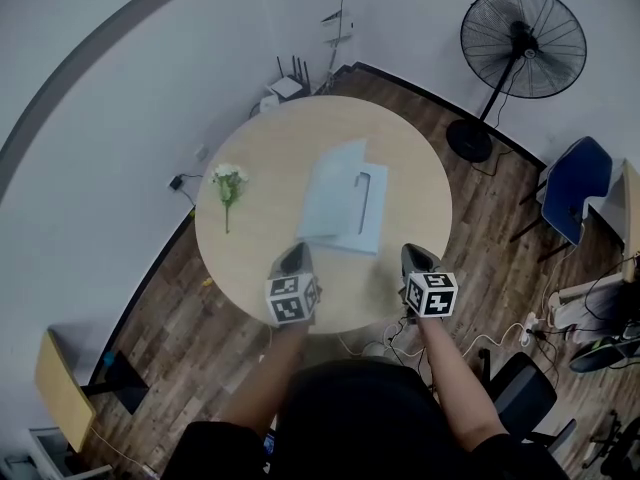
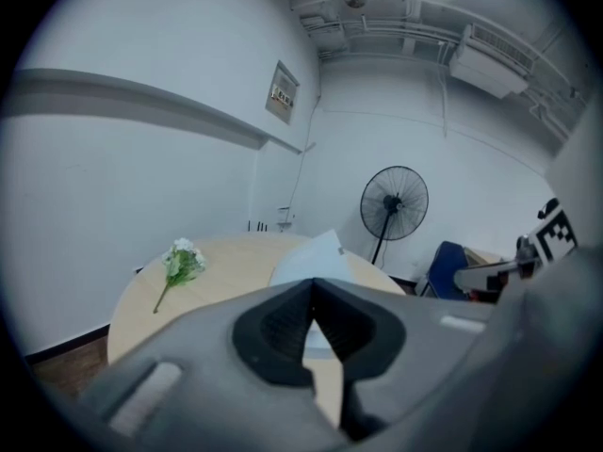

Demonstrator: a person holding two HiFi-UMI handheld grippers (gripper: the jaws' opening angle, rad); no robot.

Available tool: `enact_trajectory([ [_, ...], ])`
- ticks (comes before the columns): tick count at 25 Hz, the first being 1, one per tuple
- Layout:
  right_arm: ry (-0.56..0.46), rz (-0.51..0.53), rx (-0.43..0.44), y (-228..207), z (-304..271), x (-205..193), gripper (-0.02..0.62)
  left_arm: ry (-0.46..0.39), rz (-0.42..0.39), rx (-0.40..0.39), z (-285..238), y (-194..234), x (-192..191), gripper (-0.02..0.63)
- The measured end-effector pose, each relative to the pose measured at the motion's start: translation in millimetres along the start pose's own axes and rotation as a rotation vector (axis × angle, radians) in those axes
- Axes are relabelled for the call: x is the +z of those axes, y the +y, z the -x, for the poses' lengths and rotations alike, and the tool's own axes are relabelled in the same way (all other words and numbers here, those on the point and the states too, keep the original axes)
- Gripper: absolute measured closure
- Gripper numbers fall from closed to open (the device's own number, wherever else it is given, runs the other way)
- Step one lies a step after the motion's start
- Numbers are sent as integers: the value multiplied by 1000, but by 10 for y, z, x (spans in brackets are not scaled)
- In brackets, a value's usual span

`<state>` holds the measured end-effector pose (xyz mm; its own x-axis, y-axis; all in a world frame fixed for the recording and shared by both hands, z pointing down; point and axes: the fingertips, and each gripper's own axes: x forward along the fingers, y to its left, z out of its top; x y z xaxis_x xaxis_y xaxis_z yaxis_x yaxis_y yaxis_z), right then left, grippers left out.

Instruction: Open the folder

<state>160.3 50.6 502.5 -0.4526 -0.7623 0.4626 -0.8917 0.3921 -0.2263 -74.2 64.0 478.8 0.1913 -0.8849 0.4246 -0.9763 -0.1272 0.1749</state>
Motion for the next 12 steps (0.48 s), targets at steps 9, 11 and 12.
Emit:
enact_trajectory([
  [9,-49,92,-13,-285,364,127,592,-80,-39,-32,31,-633,47,604],
  [11,-54,89,-13,-348,412,128,593,-85,-44,-31,37,-715,49,604],
  [12,-56,88,-13,-384,428,133,593,-89,-48,-30,37,-753,59,604],
])
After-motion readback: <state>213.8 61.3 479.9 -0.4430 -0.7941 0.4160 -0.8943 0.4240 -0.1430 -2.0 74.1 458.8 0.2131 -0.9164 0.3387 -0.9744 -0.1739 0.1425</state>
